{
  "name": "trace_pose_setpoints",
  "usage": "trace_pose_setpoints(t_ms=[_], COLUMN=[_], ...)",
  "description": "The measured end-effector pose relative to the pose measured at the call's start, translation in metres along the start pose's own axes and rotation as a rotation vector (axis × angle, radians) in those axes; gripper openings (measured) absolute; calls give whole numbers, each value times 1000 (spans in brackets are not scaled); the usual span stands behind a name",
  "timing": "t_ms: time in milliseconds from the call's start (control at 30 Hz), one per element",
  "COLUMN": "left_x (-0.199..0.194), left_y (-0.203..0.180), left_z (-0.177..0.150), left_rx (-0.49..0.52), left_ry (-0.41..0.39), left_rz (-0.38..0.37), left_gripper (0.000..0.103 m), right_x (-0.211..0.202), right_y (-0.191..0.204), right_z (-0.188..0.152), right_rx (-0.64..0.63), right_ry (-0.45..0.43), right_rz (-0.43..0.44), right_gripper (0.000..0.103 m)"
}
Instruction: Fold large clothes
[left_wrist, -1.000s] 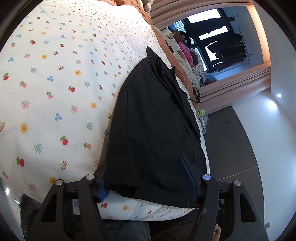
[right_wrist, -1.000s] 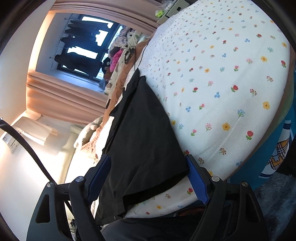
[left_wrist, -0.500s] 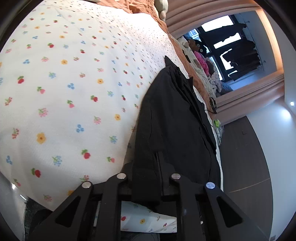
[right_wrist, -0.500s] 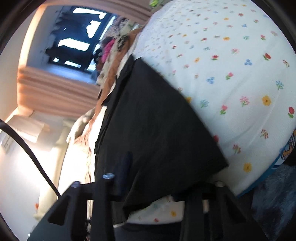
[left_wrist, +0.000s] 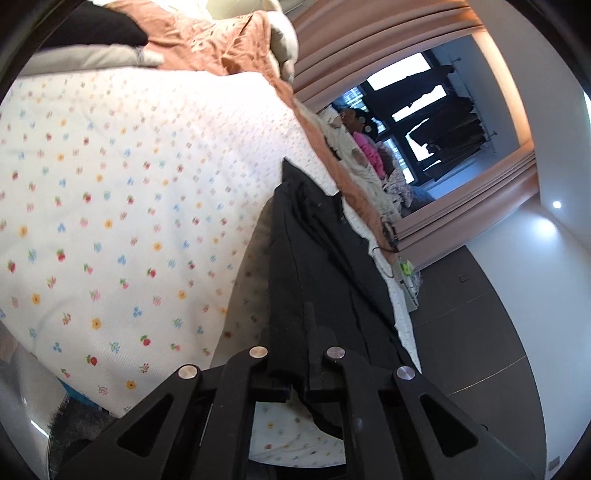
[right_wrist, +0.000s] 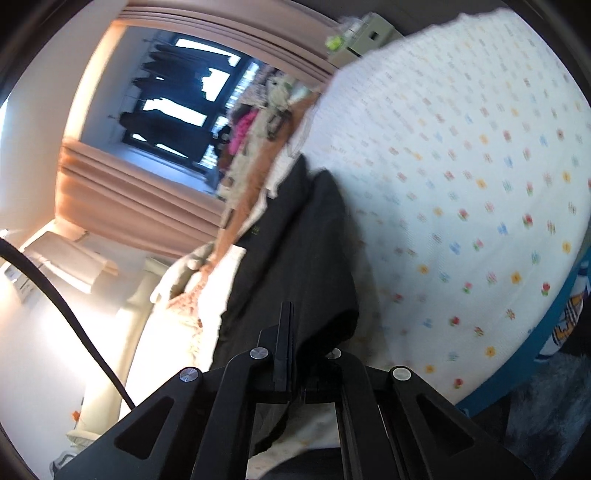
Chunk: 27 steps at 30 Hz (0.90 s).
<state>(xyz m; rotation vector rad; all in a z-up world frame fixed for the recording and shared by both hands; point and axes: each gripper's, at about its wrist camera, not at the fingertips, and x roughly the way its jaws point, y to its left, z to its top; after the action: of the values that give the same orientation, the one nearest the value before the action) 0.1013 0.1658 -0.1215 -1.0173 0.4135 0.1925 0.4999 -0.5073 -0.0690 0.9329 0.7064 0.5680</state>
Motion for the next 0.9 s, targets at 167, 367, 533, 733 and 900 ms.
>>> trace_pose_setpoints(t_ms=[167,367,533,733,900], left_x=[-34,-89,-133,-179,-183], left_y=[-29,-63,-85,-108,-121], left_z=[14,30,35,39,45], left_rx=[26,73,91,104,125], left_ry=[-51,-124,-165,-210,-219], left_rz=[-63,-109,-149,-185,-178], left_gripper=[5,5,5,5,5], right_x=[-38,-80,-111,-127,-104], right_y=[35,69,92,111,106], right_z=[2,-4,-10,-15,-6], right_rx=[-39,-108,-152,-206,-244], right_ry=[-33,-66,-90,-121,-149], right_rz=[15,84,146,202,213], right_gripper=[0,0,0,0,0])
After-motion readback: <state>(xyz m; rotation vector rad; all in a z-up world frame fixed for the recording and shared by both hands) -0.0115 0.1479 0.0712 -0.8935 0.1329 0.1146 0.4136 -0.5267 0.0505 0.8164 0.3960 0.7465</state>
